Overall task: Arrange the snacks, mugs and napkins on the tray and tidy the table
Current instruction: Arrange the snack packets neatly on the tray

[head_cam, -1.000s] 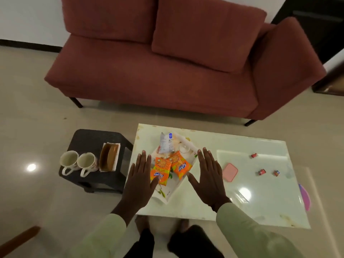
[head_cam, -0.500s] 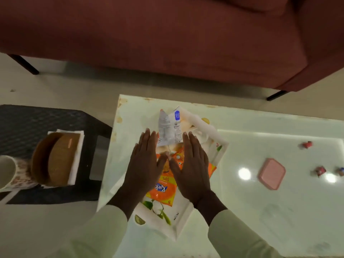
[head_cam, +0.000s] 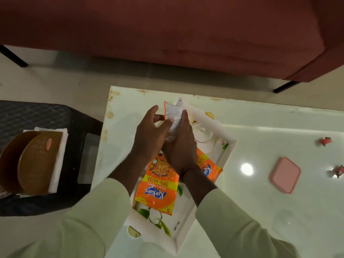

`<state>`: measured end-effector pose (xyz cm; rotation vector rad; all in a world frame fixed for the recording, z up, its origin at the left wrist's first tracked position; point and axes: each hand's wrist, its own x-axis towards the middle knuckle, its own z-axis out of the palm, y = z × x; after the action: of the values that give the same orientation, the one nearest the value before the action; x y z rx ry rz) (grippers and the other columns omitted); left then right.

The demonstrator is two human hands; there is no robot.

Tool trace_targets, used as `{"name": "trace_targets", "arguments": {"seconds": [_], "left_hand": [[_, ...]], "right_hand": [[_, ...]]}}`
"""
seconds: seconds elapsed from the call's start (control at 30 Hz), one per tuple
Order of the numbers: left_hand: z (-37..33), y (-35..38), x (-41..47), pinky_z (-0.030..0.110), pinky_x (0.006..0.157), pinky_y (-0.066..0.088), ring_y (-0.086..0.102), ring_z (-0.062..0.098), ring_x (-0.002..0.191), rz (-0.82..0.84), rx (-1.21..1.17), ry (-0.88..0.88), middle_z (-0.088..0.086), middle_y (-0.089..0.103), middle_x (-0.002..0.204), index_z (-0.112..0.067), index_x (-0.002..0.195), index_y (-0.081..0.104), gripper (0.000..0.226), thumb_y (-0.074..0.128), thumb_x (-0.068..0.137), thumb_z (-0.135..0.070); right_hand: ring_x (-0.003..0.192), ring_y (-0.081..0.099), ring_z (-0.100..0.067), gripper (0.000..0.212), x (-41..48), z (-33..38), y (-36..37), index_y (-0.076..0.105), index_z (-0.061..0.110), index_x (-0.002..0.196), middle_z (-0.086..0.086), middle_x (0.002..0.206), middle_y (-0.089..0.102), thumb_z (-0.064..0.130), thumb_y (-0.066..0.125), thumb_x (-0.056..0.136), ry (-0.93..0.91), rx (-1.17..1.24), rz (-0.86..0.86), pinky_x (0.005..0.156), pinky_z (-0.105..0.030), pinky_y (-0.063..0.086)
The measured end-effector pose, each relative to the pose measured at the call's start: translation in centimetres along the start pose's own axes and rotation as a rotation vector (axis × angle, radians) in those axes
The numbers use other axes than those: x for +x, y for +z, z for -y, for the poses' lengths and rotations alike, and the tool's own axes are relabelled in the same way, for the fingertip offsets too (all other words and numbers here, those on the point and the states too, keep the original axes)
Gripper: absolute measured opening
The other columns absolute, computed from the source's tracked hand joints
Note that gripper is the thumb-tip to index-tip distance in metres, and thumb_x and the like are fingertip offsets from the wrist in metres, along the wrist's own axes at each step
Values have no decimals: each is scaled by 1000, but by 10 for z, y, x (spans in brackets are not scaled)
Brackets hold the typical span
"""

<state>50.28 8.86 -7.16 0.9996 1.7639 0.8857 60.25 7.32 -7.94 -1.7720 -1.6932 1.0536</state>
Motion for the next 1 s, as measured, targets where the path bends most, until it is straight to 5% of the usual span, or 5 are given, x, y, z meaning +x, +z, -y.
{"name": "trace_targets", "arguments": {"seconds": [0.17, 0.37, 0.53, 0.77, 1.0], "left_hand": [[-17, -9, -23, 30, 91, 54, 64, 13, 110, 59, -335, -31, 2, 70, 116, -15, 126, 64, 32, 51, 99, -27], [-16, -15, -21, 37, 85, 58, 68, 17, 104, 328, -244, -165, -5, 66, 124, -27, 133, 51, 70, 64, 72, -59], [-4, -12, -20, 34, 72, 61, 75, 11, 79, 236, -137, -91, -12, 77, 90, -32, 100, 68, 45, 71, 67, -62], [-3, -5, -6, 33, 79, 59, 68, 12, 92, 155, 29, 122, -1, 66, 108, -20, 113, 48, 26, 39, 99, -40], [-21, 13, 48, 34, 86, 55, 64, 15, 98, 69, 338, 189, 4, 69, 114, -13, 116, 66, 29, 52, 98, -31]], "right_hand": [[125, 56, -12, 79, 7, 13, -25, 30, 23, 150, 2, 142, 54, 28, 75, 85, 126, 413, -26, 107, -30, 47], [102, 72, -29, 41, 2, 3, -51, 63, 20, 127, -8, 115, 74, 45, 58, 95, 384, 876, 258, 93, -50, 56], [89, 75, -13, 42, 4, -2, -45, 71, 29, 103, 4, 97, 78, 59, 44, 92, 346, 699, -11, 79, -32, 62], [81, 71, -2, 12, 29, -8, -52, 66, 28, 100, 8, 94, 74, 36, 59, 96, 228, 573, -83, 66, -18, 55], [78, 69, -23, 20, 56, -32, -53, 63, 26, 78, 4, 74, 69, 33, 59, 96, 333, 323, -314, 78, -48, 58]]}}
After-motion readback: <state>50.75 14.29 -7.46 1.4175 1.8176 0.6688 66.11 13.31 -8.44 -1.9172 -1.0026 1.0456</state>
